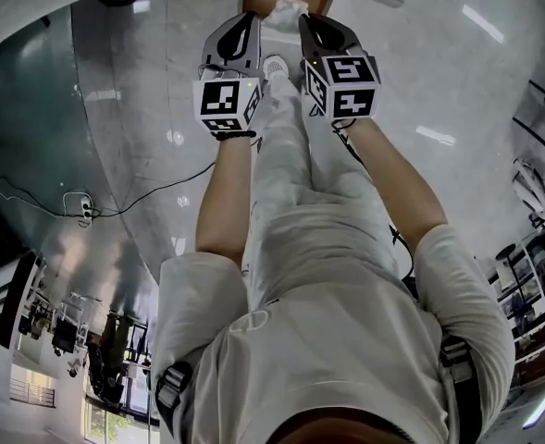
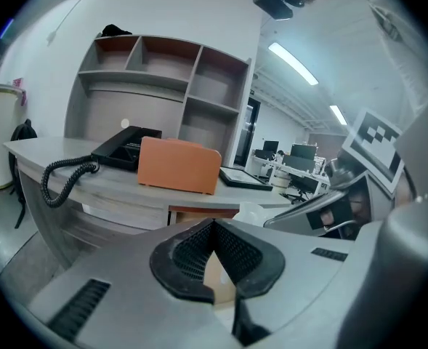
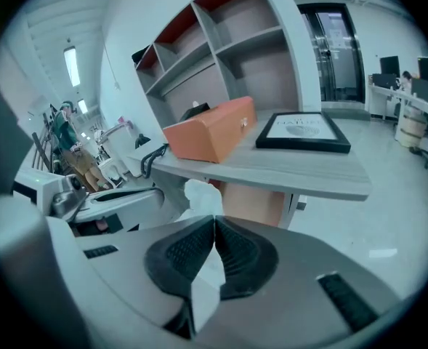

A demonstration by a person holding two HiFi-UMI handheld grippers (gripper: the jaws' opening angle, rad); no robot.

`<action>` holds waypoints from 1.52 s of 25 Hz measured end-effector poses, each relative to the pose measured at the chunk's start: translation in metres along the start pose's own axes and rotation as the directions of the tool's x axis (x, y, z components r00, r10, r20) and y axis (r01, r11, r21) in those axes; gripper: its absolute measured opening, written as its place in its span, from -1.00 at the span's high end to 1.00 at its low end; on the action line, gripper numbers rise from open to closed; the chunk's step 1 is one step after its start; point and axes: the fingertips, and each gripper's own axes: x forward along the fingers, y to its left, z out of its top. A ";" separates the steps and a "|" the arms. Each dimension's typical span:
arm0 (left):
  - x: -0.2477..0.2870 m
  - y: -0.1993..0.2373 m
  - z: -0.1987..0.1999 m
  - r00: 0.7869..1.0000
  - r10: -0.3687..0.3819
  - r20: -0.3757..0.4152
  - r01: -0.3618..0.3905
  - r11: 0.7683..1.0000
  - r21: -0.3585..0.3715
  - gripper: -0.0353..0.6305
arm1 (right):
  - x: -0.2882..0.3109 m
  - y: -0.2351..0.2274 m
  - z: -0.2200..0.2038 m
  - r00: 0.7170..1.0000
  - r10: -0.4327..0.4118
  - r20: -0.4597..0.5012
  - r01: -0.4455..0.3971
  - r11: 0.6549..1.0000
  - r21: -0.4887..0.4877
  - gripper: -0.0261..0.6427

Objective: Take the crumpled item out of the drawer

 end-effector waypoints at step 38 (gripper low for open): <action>-0.146 -0.113 0.288 0.942 -0.115 0.315 0.063 0.983 0.171 0.90 | -0.328 -0.006 0.233 0.824 -0.101 0.558 0.156 0.987 -0.051 0.90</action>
